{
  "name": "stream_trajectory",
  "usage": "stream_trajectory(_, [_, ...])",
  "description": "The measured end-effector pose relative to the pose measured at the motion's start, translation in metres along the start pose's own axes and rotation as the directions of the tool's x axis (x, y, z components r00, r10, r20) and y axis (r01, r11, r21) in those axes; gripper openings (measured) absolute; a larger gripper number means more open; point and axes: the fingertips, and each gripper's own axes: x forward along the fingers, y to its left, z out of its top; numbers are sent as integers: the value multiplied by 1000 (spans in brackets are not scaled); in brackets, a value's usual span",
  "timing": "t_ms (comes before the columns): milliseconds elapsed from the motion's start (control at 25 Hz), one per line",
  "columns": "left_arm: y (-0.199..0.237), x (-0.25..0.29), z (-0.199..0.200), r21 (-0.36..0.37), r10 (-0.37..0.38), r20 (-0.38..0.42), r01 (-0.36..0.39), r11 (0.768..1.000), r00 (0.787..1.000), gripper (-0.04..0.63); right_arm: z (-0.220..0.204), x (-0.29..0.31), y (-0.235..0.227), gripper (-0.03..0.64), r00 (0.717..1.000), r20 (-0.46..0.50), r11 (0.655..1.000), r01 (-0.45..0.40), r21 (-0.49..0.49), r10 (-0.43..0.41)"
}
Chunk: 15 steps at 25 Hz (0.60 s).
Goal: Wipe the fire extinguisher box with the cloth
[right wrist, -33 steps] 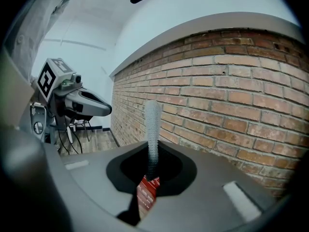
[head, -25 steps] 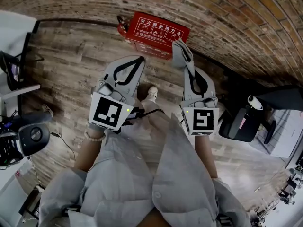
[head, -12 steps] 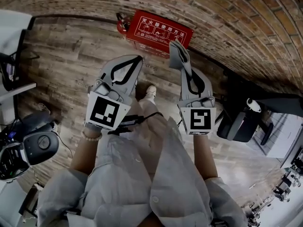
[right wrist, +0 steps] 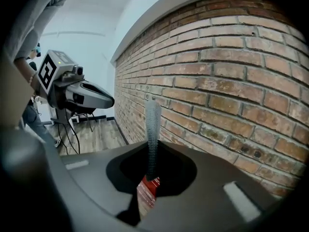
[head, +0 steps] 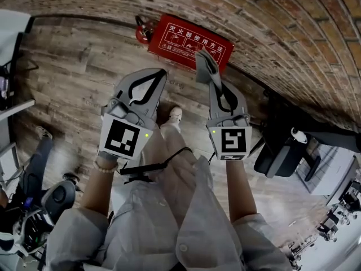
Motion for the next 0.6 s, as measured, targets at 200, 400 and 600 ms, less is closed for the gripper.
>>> stream_trajectory(200, [12, 12, -24, 35, -37, -16, 38, 999, 999, -2, -13, 44, 7, 20, 999, -20, 1000, -27, -2, 27])
stream_trajectory(400, [36, 23, -46, 24, -16, -26, 17, 1000, 1000, -2, -24, 89, 19, 20, 997, -41, 998, -67, -12, 66])
stream_trajectory(600, [60, 31, -68, 10, 10, -36, -10, 1000, 999, -2, -31, 130, 32, 20, 994, -62, 995, -95, -11, 94])
